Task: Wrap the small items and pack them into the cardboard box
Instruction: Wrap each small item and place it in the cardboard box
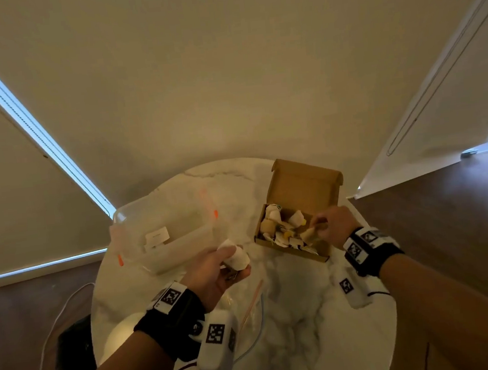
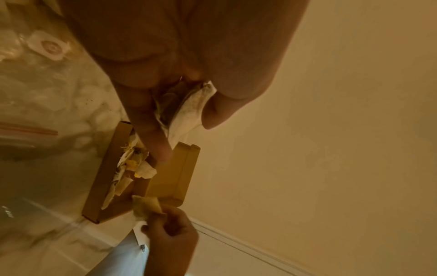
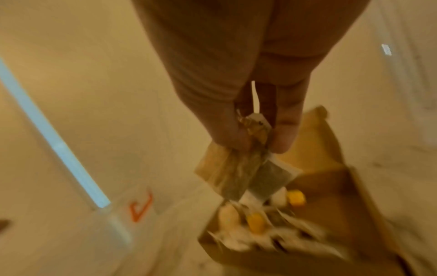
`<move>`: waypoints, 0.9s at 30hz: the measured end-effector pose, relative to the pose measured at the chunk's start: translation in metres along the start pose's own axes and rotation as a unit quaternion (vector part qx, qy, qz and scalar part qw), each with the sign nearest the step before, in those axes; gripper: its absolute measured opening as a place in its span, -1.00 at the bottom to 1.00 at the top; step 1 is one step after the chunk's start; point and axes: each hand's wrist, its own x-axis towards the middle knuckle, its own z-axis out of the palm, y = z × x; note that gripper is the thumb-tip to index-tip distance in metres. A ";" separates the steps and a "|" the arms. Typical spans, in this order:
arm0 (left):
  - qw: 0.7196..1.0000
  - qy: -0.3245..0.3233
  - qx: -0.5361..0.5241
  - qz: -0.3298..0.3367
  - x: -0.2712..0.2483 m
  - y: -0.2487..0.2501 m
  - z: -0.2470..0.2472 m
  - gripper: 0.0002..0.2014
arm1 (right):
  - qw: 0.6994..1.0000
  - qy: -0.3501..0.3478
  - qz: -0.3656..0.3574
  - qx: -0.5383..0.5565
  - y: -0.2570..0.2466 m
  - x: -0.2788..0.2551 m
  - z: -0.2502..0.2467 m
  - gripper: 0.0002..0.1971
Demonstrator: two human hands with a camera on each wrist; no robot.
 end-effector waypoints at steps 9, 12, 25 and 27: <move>0.999 -0.019 0.033 -0.012 0.010 -0.010 -0.014 -0.73 | 0.988 0.043 0.145 -0.025 0.037 0.039 0.063 -0.86; 0.999 -0.022 0.042 -0.012 0.011 -0.012 -0.017 -0.75 | 0.990 -0.044 0.130 -0.040 0.039 0.036 0.073 -0.89; 0.998 -0.044 -0.012 -0.043 -0.001 -0.006 0.003 -0.44 | 0.990 0.082 -0.007 0.115 -0.024 -0.020 0.001 -0.83; 0.997 -0.059 -0.023 -0.046 -0.008 -0.004 0.006 -0.44 | 0.979 0.061 -0.107 0.164 -0.064 -0.045 -0.002 -0.85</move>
